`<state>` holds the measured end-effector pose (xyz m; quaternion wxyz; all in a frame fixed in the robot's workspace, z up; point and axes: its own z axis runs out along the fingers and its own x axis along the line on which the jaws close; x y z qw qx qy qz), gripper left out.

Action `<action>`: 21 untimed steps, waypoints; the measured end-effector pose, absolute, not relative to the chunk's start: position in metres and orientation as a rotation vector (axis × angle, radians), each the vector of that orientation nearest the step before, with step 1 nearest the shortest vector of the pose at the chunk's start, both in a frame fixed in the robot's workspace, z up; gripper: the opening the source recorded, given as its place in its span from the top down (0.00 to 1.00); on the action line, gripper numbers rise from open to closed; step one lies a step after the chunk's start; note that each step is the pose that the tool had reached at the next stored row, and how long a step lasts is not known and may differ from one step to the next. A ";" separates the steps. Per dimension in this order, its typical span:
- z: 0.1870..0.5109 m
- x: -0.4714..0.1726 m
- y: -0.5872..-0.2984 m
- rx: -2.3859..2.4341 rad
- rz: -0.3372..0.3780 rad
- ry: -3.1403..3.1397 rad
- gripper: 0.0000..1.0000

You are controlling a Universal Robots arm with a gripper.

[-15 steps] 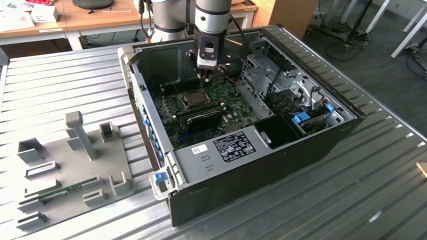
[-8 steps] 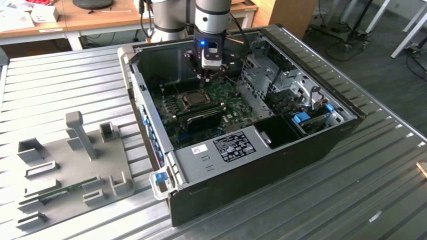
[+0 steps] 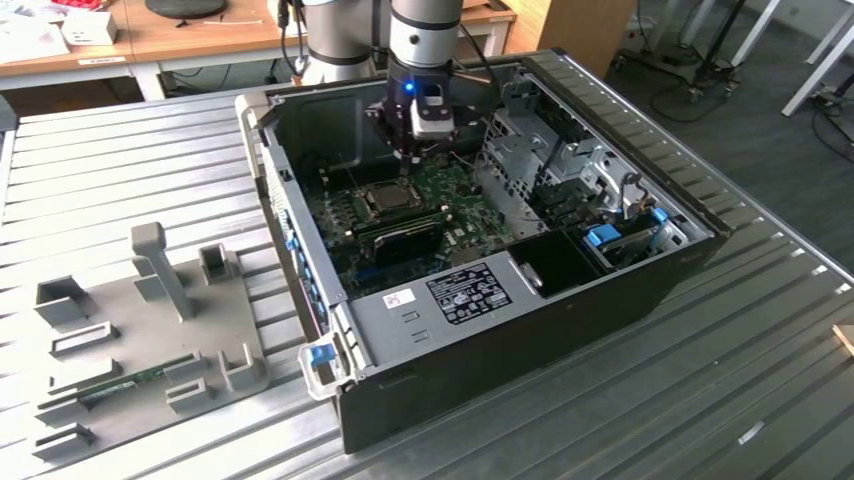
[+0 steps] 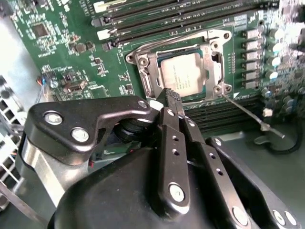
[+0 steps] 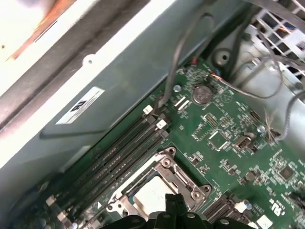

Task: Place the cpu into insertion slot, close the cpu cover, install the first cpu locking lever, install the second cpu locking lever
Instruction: 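Close the cpu cover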

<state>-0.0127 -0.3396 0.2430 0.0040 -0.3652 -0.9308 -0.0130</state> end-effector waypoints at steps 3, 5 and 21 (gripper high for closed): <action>0.243 -0.013 -0.340 -1.075 -0.040 -2.942 0.90; 0.243 -0.013 -0.340 -1.027 -0.040 -2.959 0.90; 0.243 -0.013 -0.340 -0.837 -0.039 -3.017 0.90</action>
